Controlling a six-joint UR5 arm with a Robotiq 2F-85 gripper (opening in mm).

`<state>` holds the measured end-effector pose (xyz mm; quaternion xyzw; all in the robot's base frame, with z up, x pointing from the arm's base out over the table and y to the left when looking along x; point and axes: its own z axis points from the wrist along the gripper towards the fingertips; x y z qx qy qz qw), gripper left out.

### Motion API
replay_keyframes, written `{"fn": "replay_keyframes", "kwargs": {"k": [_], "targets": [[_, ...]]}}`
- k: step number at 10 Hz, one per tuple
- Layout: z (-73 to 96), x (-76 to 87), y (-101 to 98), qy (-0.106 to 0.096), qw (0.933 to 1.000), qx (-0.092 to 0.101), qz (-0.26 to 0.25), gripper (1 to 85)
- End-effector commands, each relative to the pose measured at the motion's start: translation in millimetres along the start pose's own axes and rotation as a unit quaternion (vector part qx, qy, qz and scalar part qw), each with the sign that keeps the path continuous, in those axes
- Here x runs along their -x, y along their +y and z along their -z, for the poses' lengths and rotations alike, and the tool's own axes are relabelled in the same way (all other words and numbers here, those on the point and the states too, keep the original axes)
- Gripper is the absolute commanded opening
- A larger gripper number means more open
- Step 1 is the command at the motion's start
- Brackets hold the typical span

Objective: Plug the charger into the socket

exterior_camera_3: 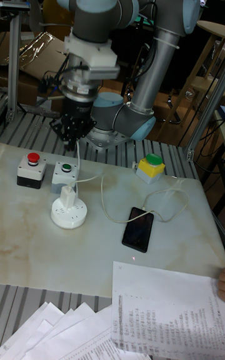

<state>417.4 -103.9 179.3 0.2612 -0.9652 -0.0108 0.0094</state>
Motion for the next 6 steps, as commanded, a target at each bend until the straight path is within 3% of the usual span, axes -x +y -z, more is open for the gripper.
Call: {"fn": "replay_keyframes", "kwargs": {"k": [1,6], "targets": [[27.2,11.0,3.3,-0.040,0.9973,0.013,-0.060,1.0],[26.4,31.3,5.7,-0.068,0.9931,0.031,-0.090,1.0]]}}
